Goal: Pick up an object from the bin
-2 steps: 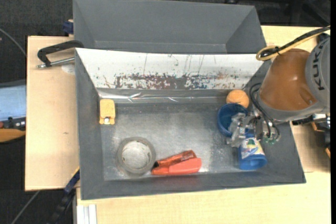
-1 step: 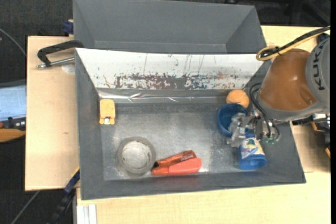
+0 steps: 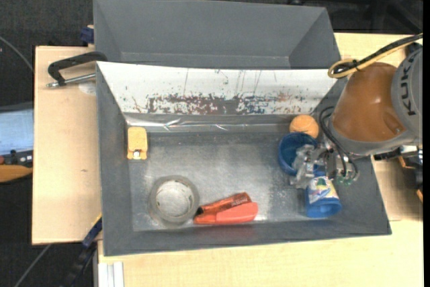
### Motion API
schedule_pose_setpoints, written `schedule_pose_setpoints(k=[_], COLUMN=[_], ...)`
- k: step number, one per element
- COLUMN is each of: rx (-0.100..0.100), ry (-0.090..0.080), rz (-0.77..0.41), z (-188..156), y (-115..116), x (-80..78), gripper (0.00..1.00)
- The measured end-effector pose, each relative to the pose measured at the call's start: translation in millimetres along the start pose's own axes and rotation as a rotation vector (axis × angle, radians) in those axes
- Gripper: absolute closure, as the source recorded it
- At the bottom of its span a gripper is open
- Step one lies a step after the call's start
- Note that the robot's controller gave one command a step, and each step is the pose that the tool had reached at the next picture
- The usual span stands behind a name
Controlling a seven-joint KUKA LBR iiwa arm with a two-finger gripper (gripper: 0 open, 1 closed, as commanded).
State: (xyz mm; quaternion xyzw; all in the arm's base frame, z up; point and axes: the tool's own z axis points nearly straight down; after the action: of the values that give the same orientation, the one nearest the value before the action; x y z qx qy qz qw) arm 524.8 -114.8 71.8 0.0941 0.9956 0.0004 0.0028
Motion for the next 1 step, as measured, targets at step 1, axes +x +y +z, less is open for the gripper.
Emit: schedule_pose_setpoints(k=[1], rx=[0.0], ry=[0.0], rz=[0.0], z=[0.0], y=[0.0], x=[0.0], gripper=[1.0])
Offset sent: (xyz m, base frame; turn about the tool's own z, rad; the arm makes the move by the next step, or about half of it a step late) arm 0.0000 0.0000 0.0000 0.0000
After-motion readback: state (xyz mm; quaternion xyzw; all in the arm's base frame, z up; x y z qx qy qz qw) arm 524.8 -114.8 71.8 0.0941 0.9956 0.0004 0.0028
